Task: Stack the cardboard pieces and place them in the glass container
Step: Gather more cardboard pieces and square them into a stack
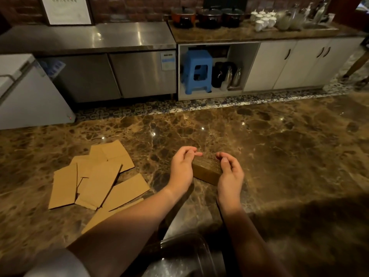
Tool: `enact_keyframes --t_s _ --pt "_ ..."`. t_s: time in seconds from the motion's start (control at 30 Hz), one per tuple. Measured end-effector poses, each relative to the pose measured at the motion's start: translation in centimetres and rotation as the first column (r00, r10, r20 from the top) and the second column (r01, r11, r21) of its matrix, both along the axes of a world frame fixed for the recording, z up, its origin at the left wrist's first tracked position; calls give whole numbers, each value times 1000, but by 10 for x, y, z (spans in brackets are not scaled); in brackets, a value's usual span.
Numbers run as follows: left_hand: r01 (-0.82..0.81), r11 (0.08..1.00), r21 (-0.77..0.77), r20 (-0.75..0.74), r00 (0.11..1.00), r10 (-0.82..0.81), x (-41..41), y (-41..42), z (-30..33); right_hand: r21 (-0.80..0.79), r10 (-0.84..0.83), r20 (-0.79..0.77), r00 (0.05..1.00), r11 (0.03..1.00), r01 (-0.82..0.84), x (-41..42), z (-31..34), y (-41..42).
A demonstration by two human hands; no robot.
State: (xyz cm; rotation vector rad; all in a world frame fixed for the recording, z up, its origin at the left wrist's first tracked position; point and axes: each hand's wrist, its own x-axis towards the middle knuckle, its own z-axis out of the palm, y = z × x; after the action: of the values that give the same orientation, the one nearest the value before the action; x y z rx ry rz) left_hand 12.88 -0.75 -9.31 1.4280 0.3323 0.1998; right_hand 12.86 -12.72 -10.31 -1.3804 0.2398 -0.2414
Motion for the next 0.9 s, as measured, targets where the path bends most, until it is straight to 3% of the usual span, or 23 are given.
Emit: enact_keyframes --t_s 0.37,0.47,0.6,0.67,0.77,0.83,0.9 --pt "56 998 17 -1 998 -56 3 1 -1 86 81 7 997 993 -82 -1 -2 -4" --pt "49 999 5 -11 999 -48 4 2 -3 -99 120 15 993 988 -118 -6 1 -3" --pt "22 999 33 -23 1000 -21 5 5 -2 -344 341 -7 940 882 -322 -11 2 -13" --pt "42 999 33 -38 998 -41 4 5 1 -448 314 -24 949 845 -291 -10 3 -16" --pt "41 999 34 -77 996 -38 2 4 16 -453 258 12 966 863 -225 -12 10 -15" --pt "40 997 -61 -130 990 -47 -7 -1 30 -401 205 65 977 902 -162 -14 19 -11" --pt "49 946 -320 -126 988 -94 -13 -7 46 -347 169 148 974 931 -109 -14 35 -3"
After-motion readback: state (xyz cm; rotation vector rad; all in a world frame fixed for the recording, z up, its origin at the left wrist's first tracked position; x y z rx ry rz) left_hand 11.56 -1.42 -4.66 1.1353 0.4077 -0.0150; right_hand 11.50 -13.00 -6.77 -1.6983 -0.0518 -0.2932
